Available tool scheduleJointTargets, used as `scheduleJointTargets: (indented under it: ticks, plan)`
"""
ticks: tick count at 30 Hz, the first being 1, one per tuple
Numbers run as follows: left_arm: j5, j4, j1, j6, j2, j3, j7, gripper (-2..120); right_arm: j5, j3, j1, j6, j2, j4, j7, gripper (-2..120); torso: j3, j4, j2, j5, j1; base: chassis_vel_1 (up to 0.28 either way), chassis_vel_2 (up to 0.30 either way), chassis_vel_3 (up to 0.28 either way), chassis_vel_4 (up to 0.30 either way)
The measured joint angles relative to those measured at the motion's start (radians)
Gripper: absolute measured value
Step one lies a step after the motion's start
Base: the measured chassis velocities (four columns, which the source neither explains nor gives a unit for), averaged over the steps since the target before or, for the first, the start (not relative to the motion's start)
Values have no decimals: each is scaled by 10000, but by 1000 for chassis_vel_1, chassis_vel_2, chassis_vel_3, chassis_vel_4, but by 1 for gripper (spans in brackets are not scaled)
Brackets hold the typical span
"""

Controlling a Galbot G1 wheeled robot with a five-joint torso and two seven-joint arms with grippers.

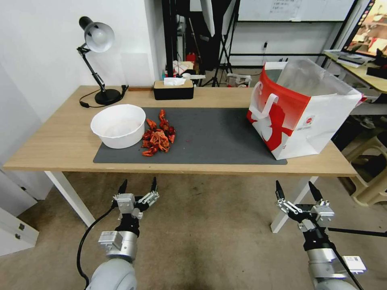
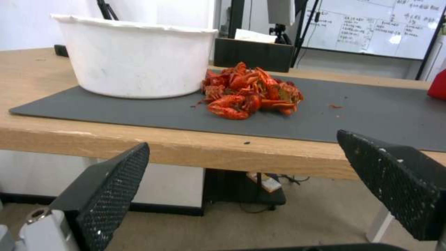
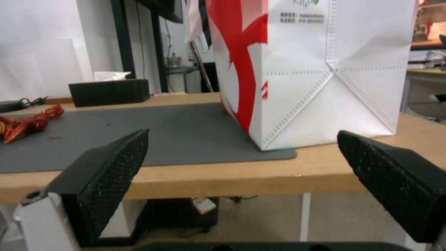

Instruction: Close the takeout container lid, then place the container into the takeout bag.

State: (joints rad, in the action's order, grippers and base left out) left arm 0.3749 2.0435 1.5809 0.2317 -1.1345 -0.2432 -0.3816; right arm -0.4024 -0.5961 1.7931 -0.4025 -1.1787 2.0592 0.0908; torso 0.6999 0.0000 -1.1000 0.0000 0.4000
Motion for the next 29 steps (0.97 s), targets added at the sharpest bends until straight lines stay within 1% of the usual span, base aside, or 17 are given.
scheduleJointTargets:
  ticks: [29]
  plan:
    - [-54,1,24,64,15,-12,-7,100,-67,83,-51,-52,-58,-112,-92,100,0,0,0,0,0,0,0,0,0]
